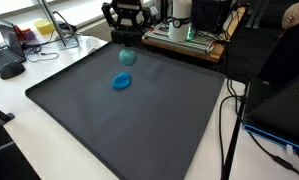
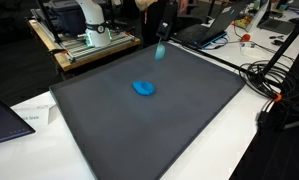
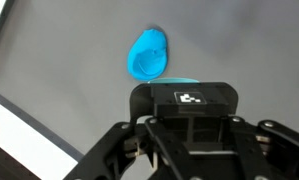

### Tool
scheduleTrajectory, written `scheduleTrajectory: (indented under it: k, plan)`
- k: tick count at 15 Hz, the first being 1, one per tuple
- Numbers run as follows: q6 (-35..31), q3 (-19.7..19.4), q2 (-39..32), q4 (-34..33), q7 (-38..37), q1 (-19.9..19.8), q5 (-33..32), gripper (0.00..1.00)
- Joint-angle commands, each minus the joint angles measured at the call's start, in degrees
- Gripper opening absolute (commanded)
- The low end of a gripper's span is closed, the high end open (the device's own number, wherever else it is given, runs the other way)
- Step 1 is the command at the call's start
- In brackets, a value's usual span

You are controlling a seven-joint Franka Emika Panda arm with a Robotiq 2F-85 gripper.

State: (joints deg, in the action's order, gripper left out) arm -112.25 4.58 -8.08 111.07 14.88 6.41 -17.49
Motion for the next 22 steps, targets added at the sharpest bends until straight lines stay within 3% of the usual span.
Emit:
scheduleTrajectory:
  k: [1, 12, 22]
  plan:
    - [2.9, 1.7, -2.4, -2.6, -7.8, 3.1, -6.3, 0.22]
    - [14.5, 3.2, -15.5, -11.6, -22.2, 12.6, -20.3, 0.22]
    - [16.2, 1.8, -27.1, -18.1, -30.9, 15.8, -24.6, 0.22]
